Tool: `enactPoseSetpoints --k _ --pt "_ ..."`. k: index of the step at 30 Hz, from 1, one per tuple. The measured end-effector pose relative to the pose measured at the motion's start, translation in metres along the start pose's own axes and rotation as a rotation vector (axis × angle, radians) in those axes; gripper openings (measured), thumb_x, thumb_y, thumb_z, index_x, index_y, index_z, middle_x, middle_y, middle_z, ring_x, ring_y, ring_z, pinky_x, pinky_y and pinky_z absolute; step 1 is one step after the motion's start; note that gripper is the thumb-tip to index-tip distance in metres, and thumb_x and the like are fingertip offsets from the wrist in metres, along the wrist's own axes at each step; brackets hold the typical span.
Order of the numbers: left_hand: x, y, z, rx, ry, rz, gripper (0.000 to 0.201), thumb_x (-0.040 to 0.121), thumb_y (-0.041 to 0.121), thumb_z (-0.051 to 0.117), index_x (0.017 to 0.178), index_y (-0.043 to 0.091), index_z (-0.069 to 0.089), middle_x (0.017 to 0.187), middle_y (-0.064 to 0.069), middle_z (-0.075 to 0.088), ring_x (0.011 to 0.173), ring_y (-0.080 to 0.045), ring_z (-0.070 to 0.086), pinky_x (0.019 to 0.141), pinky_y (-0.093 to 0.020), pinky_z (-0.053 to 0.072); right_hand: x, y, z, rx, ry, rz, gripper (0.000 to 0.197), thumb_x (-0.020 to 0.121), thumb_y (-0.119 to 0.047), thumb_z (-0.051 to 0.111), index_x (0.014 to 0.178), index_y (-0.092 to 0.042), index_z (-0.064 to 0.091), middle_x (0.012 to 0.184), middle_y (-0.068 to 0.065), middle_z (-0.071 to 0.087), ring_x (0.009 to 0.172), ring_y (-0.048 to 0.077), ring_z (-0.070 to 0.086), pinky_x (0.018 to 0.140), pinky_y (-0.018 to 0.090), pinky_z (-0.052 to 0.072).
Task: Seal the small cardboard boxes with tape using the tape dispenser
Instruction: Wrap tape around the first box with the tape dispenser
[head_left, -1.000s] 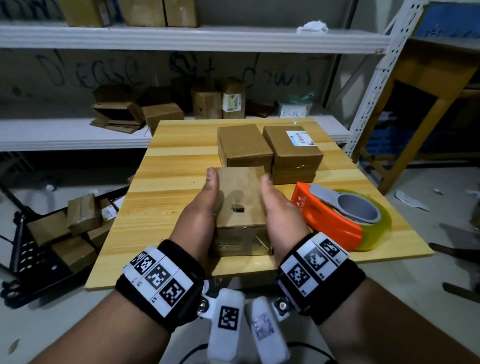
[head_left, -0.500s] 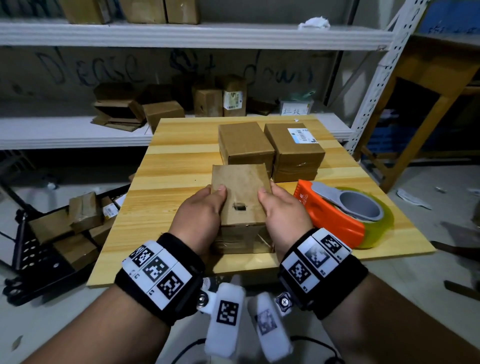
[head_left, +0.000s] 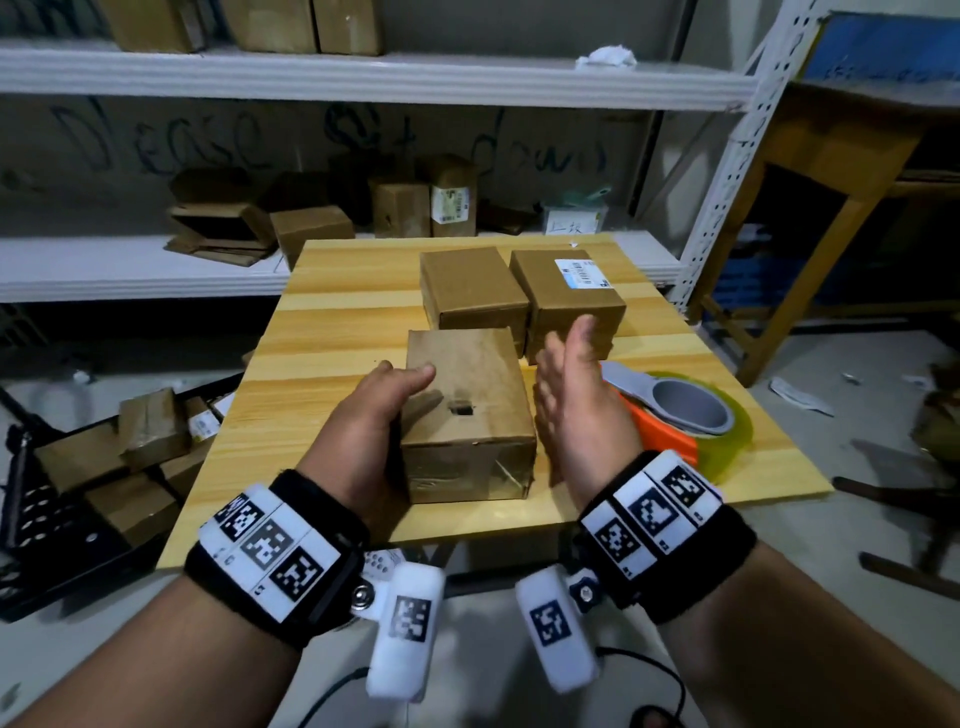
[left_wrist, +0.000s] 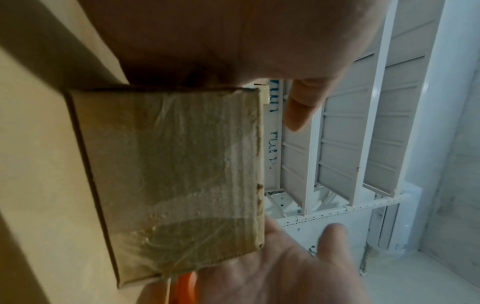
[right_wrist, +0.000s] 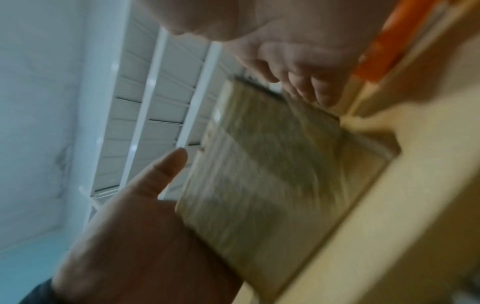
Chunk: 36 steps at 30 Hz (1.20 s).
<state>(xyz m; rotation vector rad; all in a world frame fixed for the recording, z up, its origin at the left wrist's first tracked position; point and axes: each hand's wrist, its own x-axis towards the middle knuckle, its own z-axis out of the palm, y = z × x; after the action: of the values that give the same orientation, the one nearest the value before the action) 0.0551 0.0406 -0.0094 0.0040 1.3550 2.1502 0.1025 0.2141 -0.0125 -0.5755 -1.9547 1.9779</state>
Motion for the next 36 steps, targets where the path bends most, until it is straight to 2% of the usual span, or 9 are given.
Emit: enactPoseSetpoints --k 6,9,12,16,18,20,28,32,36 --pt "-0.004 0.001 0.002 0.078 -0.018 0.149 0.111 0.067 0.000 0.076 0.163 0.034 0.030 0.131 0.001 0.062 0.100 -0.029 0.074 0.065 -0.037 0.064 -0.002 -0.034 -0.046 -0.226 0.243 -0.033 0.031 0.097 -0.061 0.057 0.100 -0.033 0.069 0.096 -0.005 0.072 0.086 0.017 0.070 0.080 0.054 0.063" --pt "-0.005 0.000 0.002 0.088 0.031 0.160 0.102 0.072 0.000 0.079 0.159 0.032 0.038 0.136 0.001 0.064 0.106 -0.031 0.074 0.083 -0.050 0.063 0.006 -0.030 -0.068 -0.485 0.354 -0.139 0.030 0.093 -0.056 0.067 0.106 -0.029 0.069 0.094 -0.006 0.067 0.088 0.015 0.065 0.070 0.033 0.049" --pt "-0.007 0.002 0.006 0.075 0.044 0.177 0.101 0.072 0.001 0.079 0.159 0.029 0.037 0.139 -0.002 0.062 0.114 -0.034 0.070 0.093 -0.058 0.059 0.008 -0.028 -0.081 -0.877 0.313 -0.099 0.054 0.086 -0.069 0.066 0.124 -0.032 0.062 0.109 -0.003 0.068 0.101 0.020 0.065 0.084 0.039 0.054" --pt "-0.008 0.005 0.006 0.085 0.062 0.241 0.080 0.084 0.011 0.074 0.157 0.020 0.042 0.140 -0.001 0.057 0.096 -0.019 0.074 0.067 -0.031 0.063 0.012 -0.017 -0.084 -1.366 0.179 -0.012 0.095 0.082 -0.082 0.058 0.151 -0.023 0.033 0.134 0.005 0.067 0.120 0.033 0.065 0.101 0.049 0.051" --pt "-0.009 0.011 0.003 0.169 0.099 0.287 0.082 0.079 0.029 0.078 0.154 0.020 0.047 0.149 0.000 0.054 0.111 -0.016 0.067 0.081 -0.029 0.061 0.013 -0.014 -0.084 -1.424 0.125 0.006 0.107 0.082 -0.078 0.063 0.159 -0.020 0.016 0.137 0.005 0.066 0.120 0.033 0.065 0.101 0.047 0.051" --pt "-0.010 0.015 0.001 0.226 0.154 0.339 0.087 0.070 0.042 0.080 0.151 0.023 0.053 0.151 0.000 0.055 0.128 -0.018 0.059 0.105 -0.036 0.050 0.017 -0.013 -0.089 -1.426 0.114 -0.021 0.093 0.086 -0.069 0.067 0.154 -0.021 0.024 0.133 0.006 0.068 0.115 0.032 0.067 0.095 0.044 0.053" --pt "-0.017 0.037 0.001 0.532 0.409 0.654 0.027 0.097 0.023 0.070 0.124 0.026 0.070 0.118 0.008 0.074 0.110 -0.006 0.068 0.099 -0.034 0.055 0.001 -0.048 -0.094 -0.955 0.135 -0.488 0.047 0.098 -0.066 0.047 0.130 -0.036 0.063 0.102 -0.007 0.074 0.086 0.013 0.068 0.074 0.033 0.056" --pt "-0.030 0.042 0.015 0.449 0.245 0.621 0.025 0.095 0.035 0.067 0.115 0.021 0.073 0.109 0.001 0.079 0.100 -0.018 0.071 0.081 -0.036 0.055 -0.023 -0.059 -0.076 -0.693 0.075 -0.636 0.047 0.080 -0.081 0.050 0.098 -0.042 0.068 0.083 -0.029 0.064 0.080 -0.017 0.063 0.061 0.004 0.044" --pt "-0.032 0.034 0.024 0.360 0.058 0.475 0.056 0.078 0.064 0.076 0.107 0.017 0.078 0.108 -0.008 0.079 0.092 -0.023 0.069 0.071 -0.033 0.051 -0.030 -0.055 -0.065 -0.669 -0.003 -0.704 0.040 0.083 -0.074 0.058 0.107 -0.044 0.067 0.091 -0.036 0.063 0.089 -0.023 0.061 0.071 -0.002 0.043"
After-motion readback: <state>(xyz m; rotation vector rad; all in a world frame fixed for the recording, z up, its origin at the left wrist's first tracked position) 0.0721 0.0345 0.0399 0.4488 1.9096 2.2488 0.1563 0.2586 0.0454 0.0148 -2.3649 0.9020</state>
